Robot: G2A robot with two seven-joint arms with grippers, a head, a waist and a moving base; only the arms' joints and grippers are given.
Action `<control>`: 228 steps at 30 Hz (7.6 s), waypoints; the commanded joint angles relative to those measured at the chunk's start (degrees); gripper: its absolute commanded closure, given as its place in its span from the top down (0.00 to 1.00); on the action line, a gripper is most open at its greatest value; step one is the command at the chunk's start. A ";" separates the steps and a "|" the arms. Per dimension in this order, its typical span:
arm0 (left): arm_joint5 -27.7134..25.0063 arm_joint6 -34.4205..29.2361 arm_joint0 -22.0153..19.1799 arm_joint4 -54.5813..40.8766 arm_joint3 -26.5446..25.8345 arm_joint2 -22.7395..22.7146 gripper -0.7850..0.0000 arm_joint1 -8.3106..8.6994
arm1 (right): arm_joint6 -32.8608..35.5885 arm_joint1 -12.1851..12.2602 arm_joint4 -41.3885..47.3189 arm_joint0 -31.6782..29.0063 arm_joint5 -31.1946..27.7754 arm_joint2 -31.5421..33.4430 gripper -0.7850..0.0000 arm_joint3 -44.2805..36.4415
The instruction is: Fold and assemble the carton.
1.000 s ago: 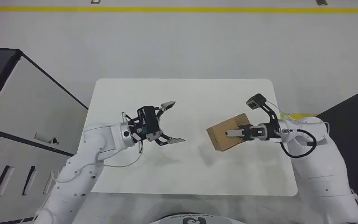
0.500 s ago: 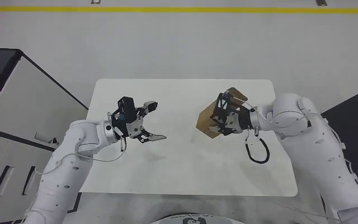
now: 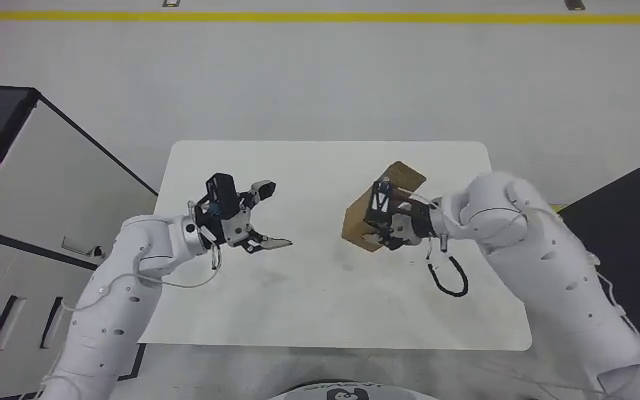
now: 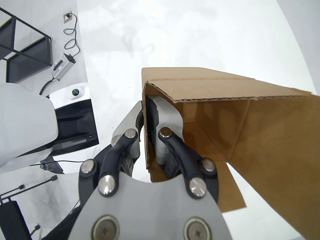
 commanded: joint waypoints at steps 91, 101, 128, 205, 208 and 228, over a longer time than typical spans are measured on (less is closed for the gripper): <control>0.01 44.21 -8.07 26.69 20.27 12.73 1.00 10.19 | -7.30 -8.95 -29.25 10.07 1.31 -24.36 1.00 9.46; 0.01 44.21 -8.07 26.69 20.27 12.73 1.00 10.19 | -15.02 -3.35 -21.99 0.55 -2.46 -7.88 1.00 4.19; 0.01 44.21 -8.07 26.69 20.27 12.73 1.00 10.19 | -23.09 -0.01 17.37 -10.99 -8.13 3.79 1.00 15.10; 8.27 23.29 -15.49 5.65 26.17 32.59 0.00 1.72 | -11.62 -0.61 47.24 -10.21 21.24 0.91 0.00 24.48; 10.08 22.04 -16.55 4.55 27.41 34.50 0.00 0.49 | -12.66 -0.68 45.47 -10.27 22.03 0.80 0.00 24.26; 15.53 18.02 -18.55 3.87 27.78 37.13 0.00 -2.44 | -18.64 -1.49 39.57 -10.55 24.03 -0.41 0.00 22.45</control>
